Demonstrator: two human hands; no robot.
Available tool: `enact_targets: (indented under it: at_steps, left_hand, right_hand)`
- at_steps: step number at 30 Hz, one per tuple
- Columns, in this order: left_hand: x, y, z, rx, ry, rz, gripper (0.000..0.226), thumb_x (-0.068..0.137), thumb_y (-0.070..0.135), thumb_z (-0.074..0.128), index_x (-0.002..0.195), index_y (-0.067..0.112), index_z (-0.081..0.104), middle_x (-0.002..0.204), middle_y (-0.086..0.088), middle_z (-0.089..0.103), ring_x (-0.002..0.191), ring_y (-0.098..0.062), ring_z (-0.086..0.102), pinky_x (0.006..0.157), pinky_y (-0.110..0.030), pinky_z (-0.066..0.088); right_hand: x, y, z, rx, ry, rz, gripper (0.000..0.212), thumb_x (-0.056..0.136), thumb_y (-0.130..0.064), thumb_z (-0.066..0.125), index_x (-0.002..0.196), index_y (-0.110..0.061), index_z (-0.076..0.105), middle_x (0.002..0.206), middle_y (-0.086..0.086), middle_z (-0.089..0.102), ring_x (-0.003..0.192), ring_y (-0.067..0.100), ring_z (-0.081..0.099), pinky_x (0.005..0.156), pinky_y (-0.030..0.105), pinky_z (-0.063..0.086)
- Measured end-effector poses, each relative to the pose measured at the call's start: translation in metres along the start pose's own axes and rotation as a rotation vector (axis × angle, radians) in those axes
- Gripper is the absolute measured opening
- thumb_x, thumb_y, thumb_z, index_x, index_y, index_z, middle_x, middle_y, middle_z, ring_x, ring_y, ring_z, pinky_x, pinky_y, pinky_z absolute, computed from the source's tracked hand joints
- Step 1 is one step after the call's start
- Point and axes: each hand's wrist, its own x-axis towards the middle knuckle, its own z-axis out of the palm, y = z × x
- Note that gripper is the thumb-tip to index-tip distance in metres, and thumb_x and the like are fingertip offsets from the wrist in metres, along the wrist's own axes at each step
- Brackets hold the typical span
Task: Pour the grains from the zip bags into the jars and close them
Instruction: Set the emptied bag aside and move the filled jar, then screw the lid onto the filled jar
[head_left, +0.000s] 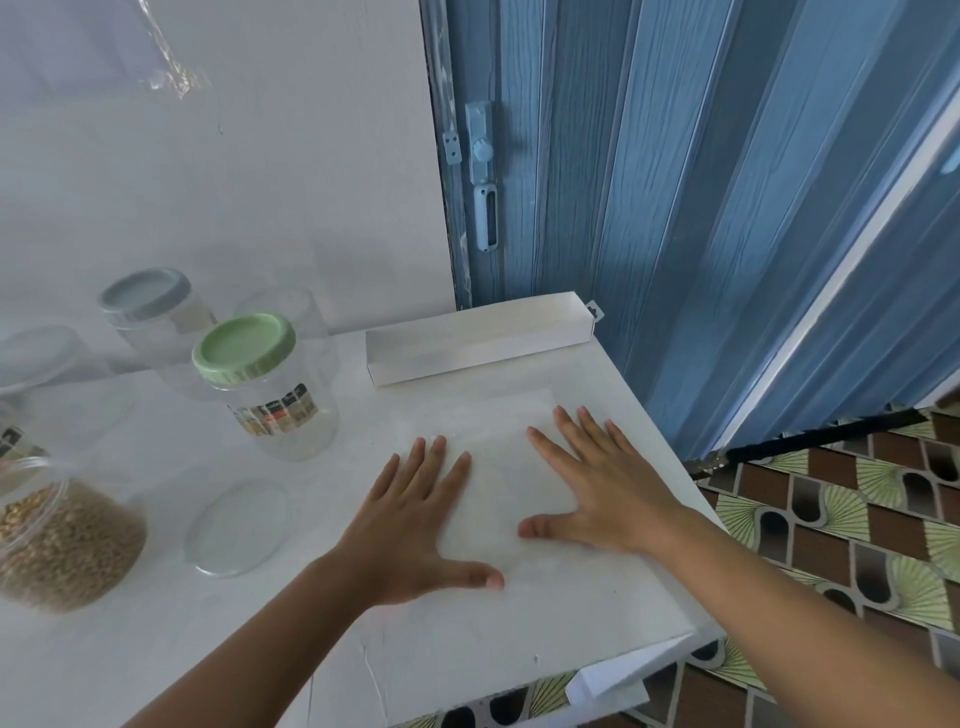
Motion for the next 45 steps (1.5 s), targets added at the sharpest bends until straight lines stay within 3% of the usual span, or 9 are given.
enact_targets:
  at_steps: [13,20,23,27,30,34,36,41,45]
  left_hand:
    - [0.000,0.000,0.001,-0.012,0.021,-0.006,0.131,0.068,0.107,0.032,0.159,0.035,-0.028,0.163,0.004,-0.042,0.148,-0.015,-0.043,0.128,-0.046,-0.015]
    - [-0.005,-0.005,-0.006,-0.173,0.058,0.036,0.126,0.072,0.102,0.042,0.162,0.038,-0.019,0.167,0.006,-0.034,0.150,-0.013,-0.039,0.128,-0.048,-0.013]
    - [-0.026,-0.010,-0.021,-0.300,0.205,0.049,0.112,0.082,0.091,0.048,0.165,0.040,-0.006,0.173,0.007,-0.015,0.157,-0.011,-0.022,0.129,-0.047,-0.008]
    - [-0.086,-0.039,-0.052,-0.385,0.413,0.065,0.092,0.091,0.071,0.059,0.164,0.035,0.017,0.169,0.009,0.023,0.154,-0.011,0.016,0.127,-0.036,0.021]
    - [-0.145,-0.075,-0.068,-0.380,0.553,0.057,0.088,0.091,0.066,0.064,0.162,0.035,0.024,0.155,0.013,0.040,0.143,-0.006,0.030,0.114,-0.021,0.027]
    - [-0.211,-0.138,-0.077,-0.329,0.795,-0.064,0.083,0.087,0.061,0.069,0.155,0.027,0.039,0.141,0.005,0.048,0.130,-0.014,0.041,0.109,-0.030,0.035]
    - [-0.232,-0.171,-0.077,-0.310,0.887,-0.177,0.089,0.082,0.063,0.072,0.154,0.023,0.040,0.142,-0.003,0.044,0.131,-0.020,0.036,0.110,-0.035,0.031]
    - [-0.253,-0.228,-0.075,-0.492,0.757,-0.434,0.117,0.067,0.076,0.077,0.160,0.032,0.022,0.154,-0.004,0.026,0.143,-0.024,0.021,0.119,-0.053,0.028]
    - [-0.250,-0.249,-0.069,-0.621,0.615,-0.476,0.124,0.063,0.078,0.080,0.161,0.029,0.021,0.159,-0.007,0.032,0.148,-0.028,0.029,0.118,-0.051,0.033]
  right_hand:
    - [0.000,0.000,0.000,-0.021,-0.018,0.007,0.122,0.065,-0.110,0.014,0.160,-0.043,-0.022,0.168,-0.002,-0.033,0.155,0.022,-0.031,0.129,0.047,-0.011]
    - [-0.002,-0.013,-0.023,-0.087,-0.181,0.082,0.122,0.066,-0.109,0.022,0.159,-0.044,-0.025,0.167,-0.002,-0.035,0.154,0.026,-0.034,0.124,0.055,-0.021]
    - [-0.003,-0.031,-0.041,-0.108,-0.210,0.128,0.116,0.070,-0.105,0.027,0.161,-0.047,-0.017,0.169,-0.002,-0.029,0.155,0.027,-0.031,0.121,0.058,-0.024]
    - [-0.002,-0.073,-0.064,-0.138,-0.180,0.156,0.107,0.071,-0.101,0.019,0.161,-0.051,-0.012,0.173,-0.004,-0.016,0.159,0.022,-0.021,0.123,0.056,-0.022]
    - [0.000,-0.120,-0.078,-0.122,-0.139,0.150,0.097,0.082,-0.094,0.028,0.162,-0.051,-0.006,0.175,-0.005,0.000,0.161,0.020,-0.007,0.127,0.051,-0.013]
    - [0.011,-0.212,-0.083,-0.007,-0.041,0.047,0.097,0.081,-0.092,0.039,0.163,-0.048,0.011,0.165,-0.004,0.032,0.151,0.023,0.028,0.124,0.044,0.023]
    - [0.019,-0.257,-0.073,0.093,-0.028,0.001,0.095,0.082,-0.089,0.047,0.162,-0.048,0.016,0.160,-0.004,0.037,0.146,0.022,0.034,0.116,0.040,0.034]
    - [0.049,-0.319,-0.044,0.172,-0.076,-0.008,0.094,0.082,-0.084,0.058,0.160,-0.050,0.018,0.161,0.001,0.032,0.146,0.025,0.031,0.111,0.043,0.040]
    - [0.064,-0.335,-0.028,0.156,-0.140,0.038,0.098,0.080,-0.081,0.064,0.159,-0.049,0.016,0.162,0.006,0.030,0.147,0.030,0.031,0.110,0.047,0.041]
